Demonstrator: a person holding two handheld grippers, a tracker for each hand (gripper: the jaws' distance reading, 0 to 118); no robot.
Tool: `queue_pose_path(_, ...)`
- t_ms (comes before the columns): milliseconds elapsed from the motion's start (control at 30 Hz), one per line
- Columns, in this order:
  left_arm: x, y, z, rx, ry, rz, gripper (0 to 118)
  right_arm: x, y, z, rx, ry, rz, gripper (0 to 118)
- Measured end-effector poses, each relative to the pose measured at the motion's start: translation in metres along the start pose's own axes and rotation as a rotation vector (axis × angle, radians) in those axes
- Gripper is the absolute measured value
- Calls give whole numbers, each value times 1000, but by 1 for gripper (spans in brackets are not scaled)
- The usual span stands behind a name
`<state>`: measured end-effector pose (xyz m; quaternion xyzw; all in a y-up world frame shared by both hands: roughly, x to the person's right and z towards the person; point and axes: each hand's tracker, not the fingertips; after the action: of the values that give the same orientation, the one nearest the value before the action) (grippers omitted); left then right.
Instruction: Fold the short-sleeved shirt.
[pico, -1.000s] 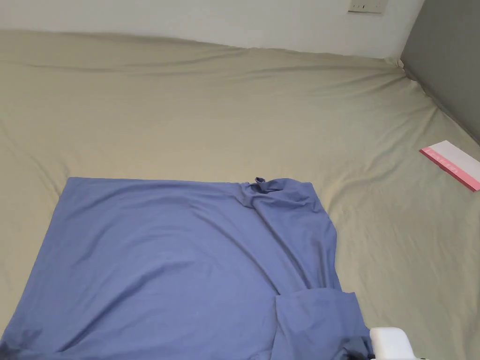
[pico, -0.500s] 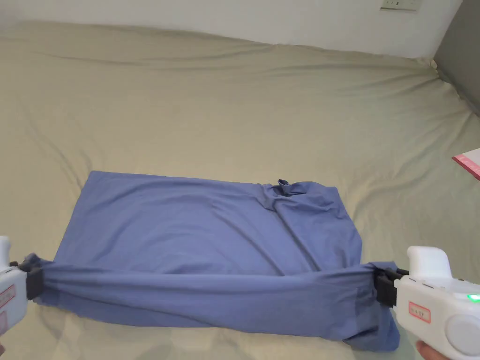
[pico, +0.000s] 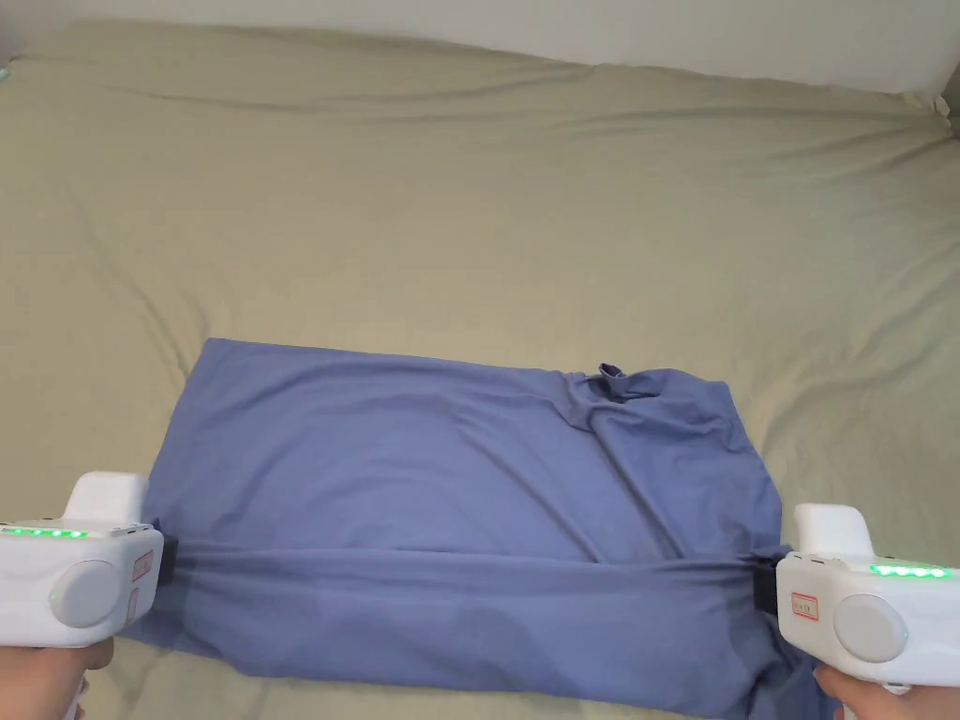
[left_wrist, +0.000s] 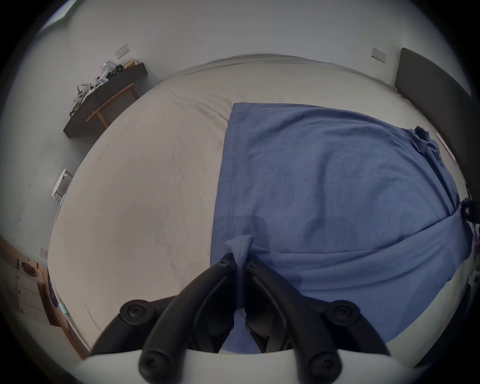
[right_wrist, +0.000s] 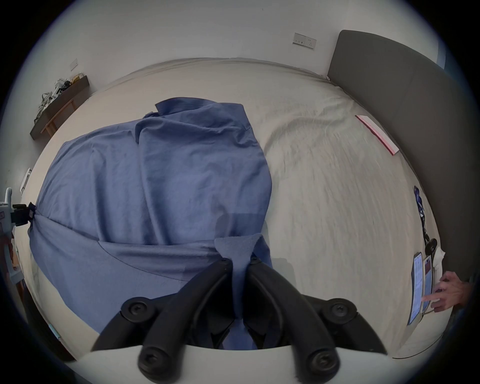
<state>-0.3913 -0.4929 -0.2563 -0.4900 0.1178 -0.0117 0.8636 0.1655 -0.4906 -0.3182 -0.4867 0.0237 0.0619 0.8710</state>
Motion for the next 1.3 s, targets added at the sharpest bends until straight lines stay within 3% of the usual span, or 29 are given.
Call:
queue_pose_path(133, 0, 9, -4, 11, 2, -10, 4, -1, 9, -8, 6, -20, 28, 7)
queue_pose_path(167, 0, 11, -2, 16, 3, -10, 10, -3, 12, -6, 5, -24, 37, 10)
queue_pose_path(200, 2, 13, 3, 39, 16, -7, 24, -5, 15, -2, 10, -30, 46, 21)
queue_pose_path(267, 3, 20, 19, 115, 39, -14, 78, -4, 25, 15, 83, -94, 52, 82)
queue_pose_path(300, 2, 24, 29, 143, 20, 2, 100, -3, 31, 26, 128, -62, 37, 100)
queue_pose_path(333, 2, 28, 43, 191, 4, 23, 115, -3, 38, 41, 179, -42, 18, 105)
queue_pose_path(567, 25, 56, 185, 657, -48, 117, 117, -40, 73, 187, 600, -39, 96, 105)
queue_pose_path(700, 42, 56, 244, 815, -54, 112, 110, -69, 71, 240, 760, -70, 177, 105)
queue_pose_path(800, 61, 47, 271, 882, 0, 61, 61, -86, 63, 257, 783, -55, 201, 92)
queue_pose_path(833, 63, 45, 269, 887, 29, 39, 34, -92, 61, 260, 786, -55, 207, 72)
queue_pose_path(867, 67, 43, 271, 890, 39, 17, 21, -97, 58, 263, 789, -48, 221, 46)
queue_pose_path(1000, 80, 33, 272, 896, 53, -27, 14, -118, 47, 266, 793, -50, 247, 3)
queue_pose_path(1067, 82, 32, 273, 889, 51, -38, 0, -109, 49, 256, 764, -44, 291, 3)
queue_pose_path(1300, 79, 36, 269, 856, 61, -70, 0, -99, 48, 252, 774, -64, 260, 2)
